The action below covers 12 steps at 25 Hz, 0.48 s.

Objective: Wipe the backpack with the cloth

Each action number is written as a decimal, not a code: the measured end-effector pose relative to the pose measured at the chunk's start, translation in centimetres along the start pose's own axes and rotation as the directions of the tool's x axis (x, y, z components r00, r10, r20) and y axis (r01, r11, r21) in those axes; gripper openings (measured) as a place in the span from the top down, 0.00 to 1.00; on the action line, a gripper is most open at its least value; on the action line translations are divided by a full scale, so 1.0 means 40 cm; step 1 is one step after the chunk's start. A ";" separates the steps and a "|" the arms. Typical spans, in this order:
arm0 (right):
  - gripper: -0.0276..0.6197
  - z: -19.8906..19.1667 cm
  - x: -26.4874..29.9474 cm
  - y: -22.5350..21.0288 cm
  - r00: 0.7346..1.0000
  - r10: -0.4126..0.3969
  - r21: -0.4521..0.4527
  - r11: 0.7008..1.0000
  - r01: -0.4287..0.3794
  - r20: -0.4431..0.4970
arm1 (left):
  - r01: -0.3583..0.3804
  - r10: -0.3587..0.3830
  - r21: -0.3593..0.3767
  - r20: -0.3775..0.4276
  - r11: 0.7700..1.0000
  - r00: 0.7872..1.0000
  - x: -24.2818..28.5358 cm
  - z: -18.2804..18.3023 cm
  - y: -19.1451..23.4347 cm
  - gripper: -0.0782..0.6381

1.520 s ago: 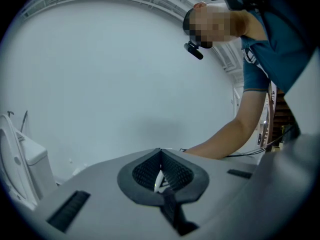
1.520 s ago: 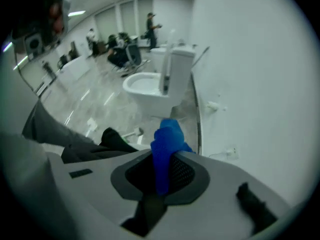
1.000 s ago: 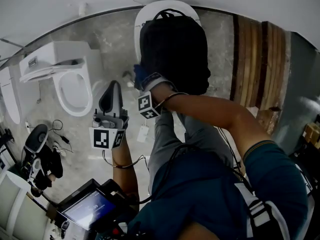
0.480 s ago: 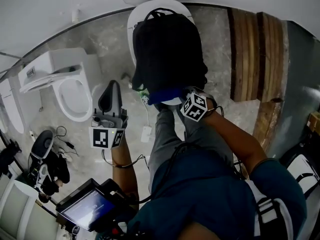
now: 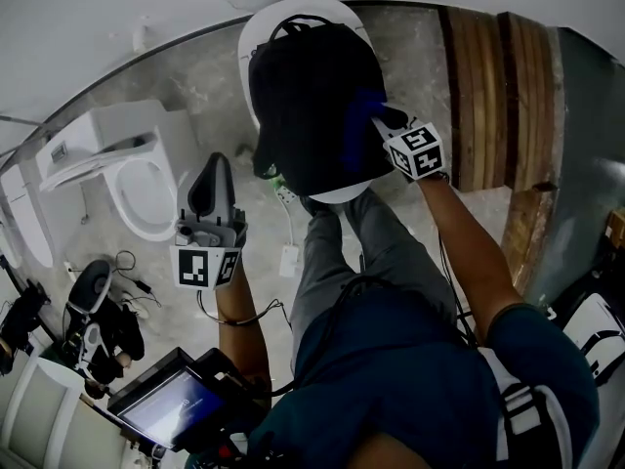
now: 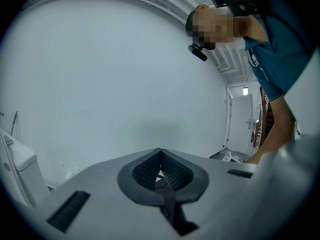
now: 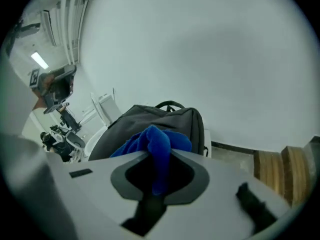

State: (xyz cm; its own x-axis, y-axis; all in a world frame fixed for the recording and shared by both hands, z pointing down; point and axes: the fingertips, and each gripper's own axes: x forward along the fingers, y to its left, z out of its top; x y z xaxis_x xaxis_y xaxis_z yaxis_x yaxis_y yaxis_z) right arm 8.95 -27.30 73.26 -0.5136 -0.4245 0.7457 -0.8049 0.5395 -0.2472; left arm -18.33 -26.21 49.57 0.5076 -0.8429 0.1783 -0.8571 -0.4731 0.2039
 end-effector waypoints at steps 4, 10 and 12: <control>0.88 0.119 0.107 -0.007 0.998 0.043 -0.056 0.997 -0.046 -0.049 | -0.017 0.017 0.007 -0.005 1.000 1.000 0.003 -0.005 0.000 0.88; 0.88 0.251 0.292 0.087 0.974 0.140 -0.248 0.951 -0.182 -0.179 | 0.002 -0.001 0.014 -0.063 1.000 0.998 0.067 -0.101 -0.005 0.88; 0.88 0.257 0.339 0.117 0.959 0.145 -0.312 0.924 -0.219 -0.242 | 0.017 -0.017 0.005 -0.084 1.000 0.996 0.100 -0.150 -0.006 0.88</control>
State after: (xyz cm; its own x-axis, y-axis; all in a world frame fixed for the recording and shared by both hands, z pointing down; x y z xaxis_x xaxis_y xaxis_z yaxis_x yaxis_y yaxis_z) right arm -4.85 -38.00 75.88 -0.5376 -0.1532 0.8292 -0.5390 0.8187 -0.1982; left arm -15.56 -27.91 56.01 0.5273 -0.8105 0.2551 -0.8488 -0.4887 0.2019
